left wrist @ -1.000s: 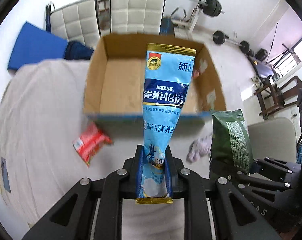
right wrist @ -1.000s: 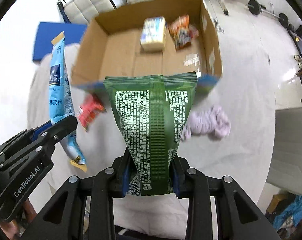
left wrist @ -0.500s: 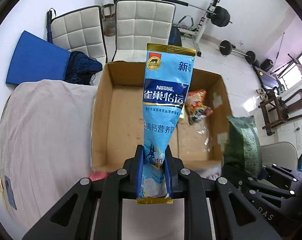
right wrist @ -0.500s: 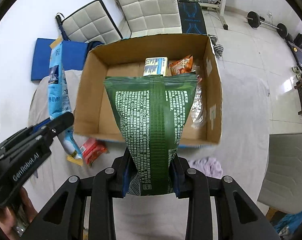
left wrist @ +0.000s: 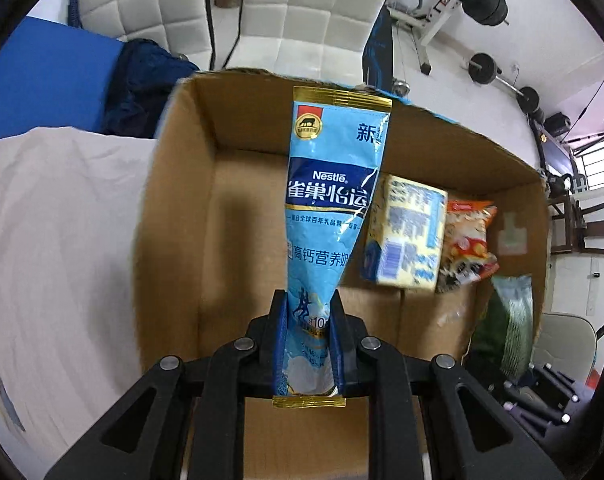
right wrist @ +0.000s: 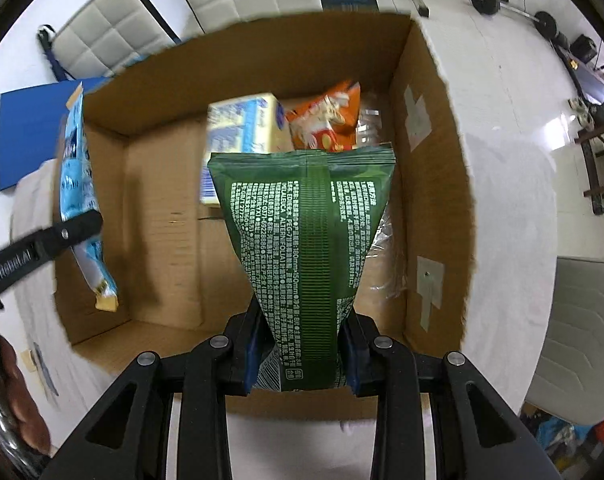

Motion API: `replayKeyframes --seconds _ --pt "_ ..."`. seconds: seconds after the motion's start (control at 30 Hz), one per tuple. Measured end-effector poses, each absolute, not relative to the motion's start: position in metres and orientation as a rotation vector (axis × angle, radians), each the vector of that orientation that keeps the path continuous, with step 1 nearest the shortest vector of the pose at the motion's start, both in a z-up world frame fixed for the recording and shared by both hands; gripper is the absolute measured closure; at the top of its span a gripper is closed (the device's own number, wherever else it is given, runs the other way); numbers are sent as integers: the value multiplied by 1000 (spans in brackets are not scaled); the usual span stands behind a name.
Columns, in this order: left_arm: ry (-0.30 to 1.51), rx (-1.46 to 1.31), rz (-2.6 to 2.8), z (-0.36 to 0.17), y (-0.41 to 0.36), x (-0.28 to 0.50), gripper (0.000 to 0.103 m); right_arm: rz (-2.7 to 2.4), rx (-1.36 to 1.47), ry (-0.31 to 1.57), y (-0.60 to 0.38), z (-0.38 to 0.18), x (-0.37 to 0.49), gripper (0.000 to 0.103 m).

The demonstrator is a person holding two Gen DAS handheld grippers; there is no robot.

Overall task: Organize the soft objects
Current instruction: 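Carry both items into the box and open both tools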

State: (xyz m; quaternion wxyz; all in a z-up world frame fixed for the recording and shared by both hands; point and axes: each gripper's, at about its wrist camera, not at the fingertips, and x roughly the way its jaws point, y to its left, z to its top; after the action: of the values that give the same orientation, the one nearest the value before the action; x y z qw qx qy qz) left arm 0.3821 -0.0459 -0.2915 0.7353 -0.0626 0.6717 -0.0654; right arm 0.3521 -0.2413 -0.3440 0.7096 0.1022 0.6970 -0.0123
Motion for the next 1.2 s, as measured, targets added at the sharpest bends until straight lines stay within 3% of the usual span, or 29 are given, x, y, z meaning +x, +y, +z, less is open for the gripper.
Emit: replayKeyframes --seconds 0.27,0.4,0.53,0.67,0.73,0.8,0.9,1.2 --pt "1554 -75 -158 -332 -60 420 86 -59 204 1625 -239 -391 366 68" --pt "1578 -40 -129 -339 -65 427 79 -62 213 1666 -234 -407 373 63" --pt "1558 -53 -114 -331 -63 428 63 -60 237 1640 -228 -400 378 30" --pt "1533 -37 -102 -323 -60 421 53 -49 230 1614 -222 -389 380 26" --pt "1518 -28 -99 -319 -61 417 48 -45 212 1606 -217 -385 380 13" --pt "1502 -26 -94 -313 -59 410 42 -35 216 1591 -214 -380 380 8" --pt "1480 -21 -85 -303 -55 397 14 -31 222 1569 -209 -372 377 0" --pt "1386 7 -78 -259 -50 345 6 -29 179 1510 -202 -338 358 0"
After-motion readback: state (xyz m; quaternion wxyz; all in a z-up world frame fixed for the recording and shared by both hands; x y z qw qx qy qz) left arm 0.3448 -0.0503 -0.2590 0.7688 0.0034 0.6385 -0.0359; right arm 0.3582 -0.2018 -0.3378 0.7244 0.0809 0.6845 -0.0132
